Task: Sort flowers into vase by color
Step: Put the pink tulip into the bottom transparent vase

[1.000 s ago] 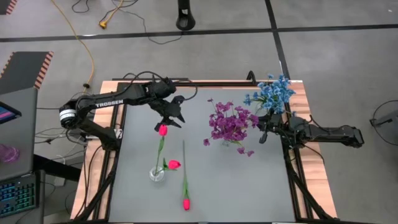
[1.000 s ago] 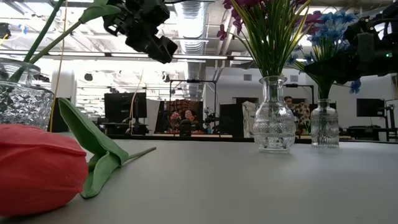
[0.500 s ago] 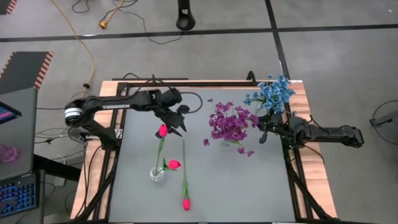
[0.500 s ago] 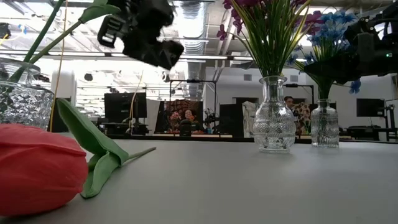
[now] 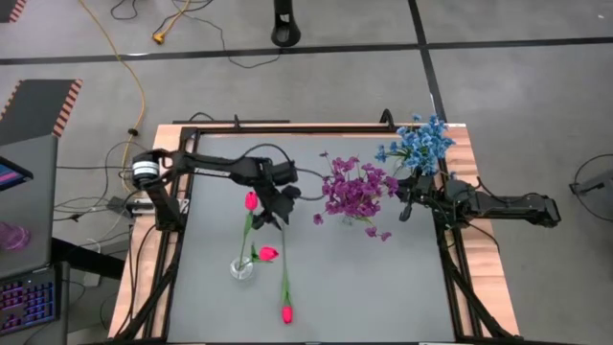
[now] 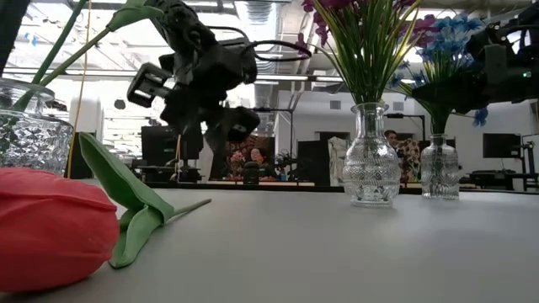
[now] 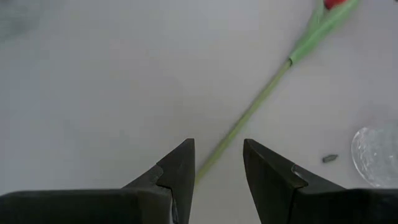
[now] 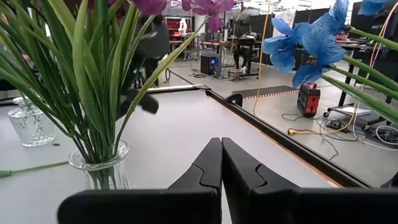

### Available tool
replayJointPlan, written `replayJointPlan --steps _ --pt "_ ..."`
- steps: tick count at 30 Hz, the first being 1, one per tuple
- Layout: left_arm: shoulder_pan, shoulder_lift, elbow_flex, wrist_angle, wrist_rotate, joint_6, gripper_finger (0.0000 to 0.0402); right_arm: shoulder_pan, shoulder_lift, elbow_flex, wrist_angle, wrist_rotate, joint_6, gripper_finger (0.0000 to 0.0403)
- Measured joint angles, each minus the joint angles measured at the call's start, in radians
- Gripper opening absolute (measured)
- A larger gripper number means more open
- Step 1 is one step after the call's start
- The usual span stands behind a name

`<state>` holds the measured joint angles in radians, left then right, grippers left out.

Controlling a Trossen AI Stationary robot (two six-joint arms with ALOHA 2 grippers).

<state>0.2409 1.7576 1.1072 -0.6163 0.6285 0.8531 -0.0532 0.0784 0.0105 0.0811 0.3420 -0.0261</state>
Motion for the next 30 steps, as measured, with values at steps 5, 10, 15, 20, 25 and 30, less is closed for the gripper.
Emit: replayJointPlan --steps 5,10,15,20,25,30 --pt "-0.048 0.043 0.0 0.007 -0.031 0.045 0.0123 0.0 0.0 0.0 0.0 0.0 0.0 0.0033" --pt "-0.099 0.061 0.001 0.021 -0.119 0.087 0.0123 0.0 0.0 0.0 0.0 0.0 0.0 0.0033" --pt "-0.145 0.078 0.002 0.046 -0.216 0.105 0.0123 0.0 0.0 0.0 -0.001 0.0 0.0 0.0033" --pt "-0.172 0.107 0.001 0.059 -0.254 0.132 0.0123 0.0 0.0 0.0 -0.003 0.0 0.0 0.0033" --pt "-0.186 0.138 0.003 0.087 -0.251 0.132 0.0123 0.0 0.002 0.0 -0.011 0.0 0.0 0.0033" --pt "-0.195 0.137 0.004 0.091 -0.278 0.132 0.0122 0.0 0.007 0.0 -0.014 -0.001 0.0 0.0033"
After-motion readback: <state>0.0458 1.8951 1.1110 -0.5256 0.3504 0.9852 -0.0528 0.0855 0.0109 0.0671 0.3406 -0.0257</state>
